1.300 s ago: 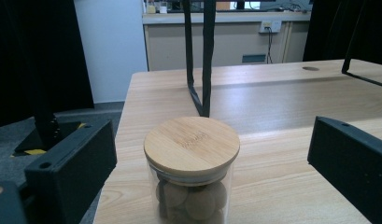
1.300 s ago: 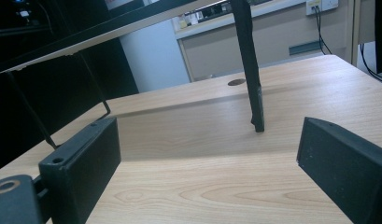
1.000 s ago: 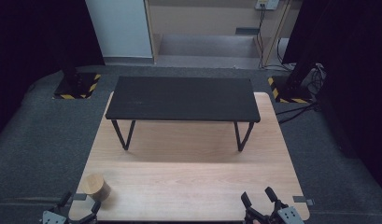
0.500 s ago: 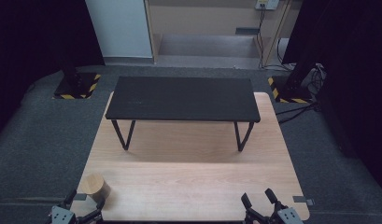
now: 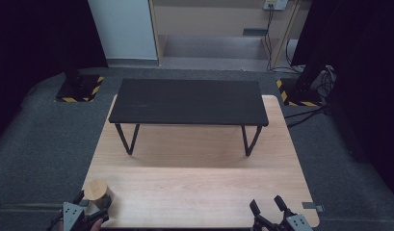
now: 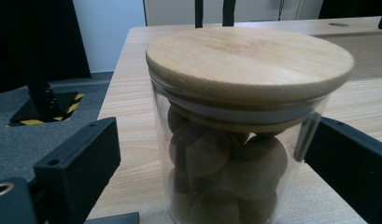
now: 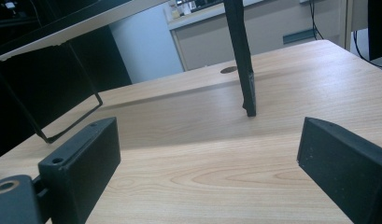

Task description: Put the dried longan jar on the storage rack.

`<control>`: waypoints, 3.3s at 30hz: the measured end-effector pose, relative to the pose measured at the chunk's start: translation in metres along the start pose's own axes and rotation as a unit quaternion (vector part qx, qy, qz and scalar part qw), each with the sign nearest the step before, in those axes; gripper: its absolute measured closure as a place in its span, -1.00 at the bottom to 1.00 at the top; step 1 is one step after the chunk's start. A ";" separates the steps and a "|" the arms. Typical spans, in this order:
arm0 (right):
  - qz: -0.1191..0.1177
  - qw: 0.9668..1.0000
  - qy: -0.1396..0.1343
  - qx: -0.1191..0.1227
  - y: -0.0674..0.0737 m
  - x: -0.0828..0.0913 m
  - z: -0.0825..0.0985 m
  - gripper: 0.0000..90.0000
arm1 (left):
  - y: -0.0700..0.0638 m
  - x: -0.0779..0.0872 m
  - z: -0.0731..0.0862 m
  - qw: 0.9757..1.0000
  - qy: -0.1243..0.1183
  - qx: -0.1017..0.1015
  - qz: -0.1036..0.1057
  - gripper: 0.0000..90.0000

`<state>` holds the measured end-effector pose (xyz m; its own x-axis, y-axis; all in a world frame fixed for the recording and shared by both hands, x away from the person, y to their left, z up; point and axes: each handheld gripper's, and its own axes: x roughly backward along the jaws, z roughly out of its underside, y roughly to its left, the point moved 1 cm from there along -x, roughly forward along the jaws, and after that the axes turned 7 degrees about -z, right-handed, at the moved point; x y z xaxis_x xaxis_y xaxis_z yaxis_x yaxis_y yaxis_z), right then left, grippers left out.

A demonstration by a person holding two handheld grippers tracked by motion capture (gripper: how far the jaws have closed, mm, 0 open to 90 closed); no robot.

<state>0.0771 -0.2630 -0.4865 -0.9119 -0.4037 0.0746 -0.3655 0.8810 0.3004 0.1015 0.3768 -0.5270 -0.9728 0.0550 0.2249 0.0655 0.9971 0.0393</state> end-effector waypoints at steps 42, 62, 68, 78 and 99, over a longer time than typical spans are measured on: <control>-0.020 1.000 0.004 0.006 0.014 -0.005 0.004 -0.85 | 0.001 0.015 -0.121 0.995 -0.036 -0.006 0.098 -0.46; -0.020 1.000 -0.003 0.000 0.008 0.001 0.009 -0.85 | -0.003 -0.023 -0.205 0.988 -0.048 -0.006 0.146 -0.46; -0.020 1.000 -0.007 0.002 0.007 0.002 0.007 -0.84 | -0.003 -0.033 -0.226 0.988 -0.053 -0.022 0.143 -0.46; -0.018 1.000 -0.012 0.005 0.008 0.000 0.004 -0.84 | 0.000 -0.062 -0.261 0.986 -0.057 -0.016 0.155 -0.46; -0.001 1.000 -0.022 0.008 0.003 0.002 -0.003 -0.84 | -0.010 -0.142 -0.301 0.988 -0.042 -0.025 0.146 -0.46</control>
<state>0.0746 -0.2615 -0.4828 -0.9182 -0.3948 0.0317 -0.3704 0.8843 0.2844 0.3053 0.3427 -0.2664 -0.9261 0.3456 0.1512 0.3541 0.9346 0.0328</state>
